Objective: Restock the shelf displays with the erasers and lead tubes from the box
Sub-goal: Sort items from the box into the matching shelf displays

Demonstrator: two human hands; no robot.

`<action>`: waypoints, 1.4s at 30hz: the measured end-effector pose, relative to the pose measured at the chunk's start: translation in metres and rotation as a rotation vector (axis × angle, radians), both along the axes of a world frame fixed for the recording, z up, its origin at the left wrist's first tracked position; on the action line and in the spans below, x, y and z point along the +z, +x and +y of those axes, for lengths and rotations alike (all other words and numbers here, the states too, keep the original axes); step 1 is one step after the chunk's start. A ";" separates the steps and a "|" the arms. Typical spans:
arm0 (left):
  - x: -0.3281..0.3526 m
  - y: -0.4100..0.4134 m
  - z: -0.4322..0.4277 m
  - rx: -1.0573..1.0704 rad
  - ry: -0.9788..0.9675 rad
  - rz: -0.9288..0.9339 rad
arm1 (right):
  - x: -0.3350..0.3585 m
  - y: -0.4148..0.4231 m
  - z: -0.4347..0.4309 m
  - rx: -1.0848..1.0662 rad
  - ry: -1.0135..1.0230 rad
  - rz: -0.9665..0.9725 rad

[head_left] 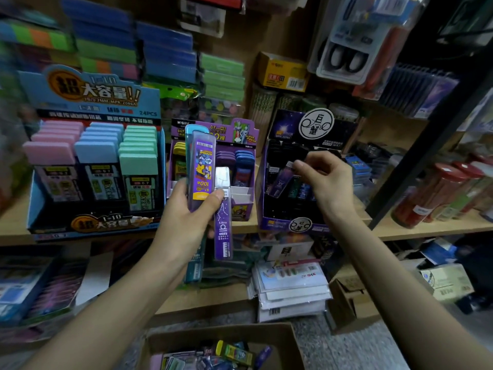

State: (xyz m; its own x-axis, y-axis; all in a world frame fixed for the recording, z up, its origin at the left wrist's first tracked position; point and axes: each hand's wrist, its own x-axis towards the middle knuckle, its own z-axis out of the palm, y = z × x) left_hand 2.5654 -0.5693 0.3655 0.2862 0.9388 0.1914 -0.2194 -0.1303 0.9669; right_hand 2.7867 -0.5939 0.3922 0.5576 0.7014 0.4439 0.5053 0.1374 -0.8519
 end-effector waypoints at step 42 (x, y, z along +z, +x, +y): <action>0.002 -0.002 -0.009 -0.002 0.006 0.044 | 0.026 -0.066 -0.022 0.468 -0.258 0.309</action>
State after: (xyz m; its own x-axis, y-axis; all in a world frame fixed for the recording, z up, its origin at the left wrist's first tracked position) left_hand 2.5630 -0.5787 0.3678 0.2968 0.9370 0.1844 -0.1769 -0.1358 0.9748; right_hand 2.7209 -0.6155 0.4186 0.2405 0.9661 0.0943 0.1663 0.0547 -0.9846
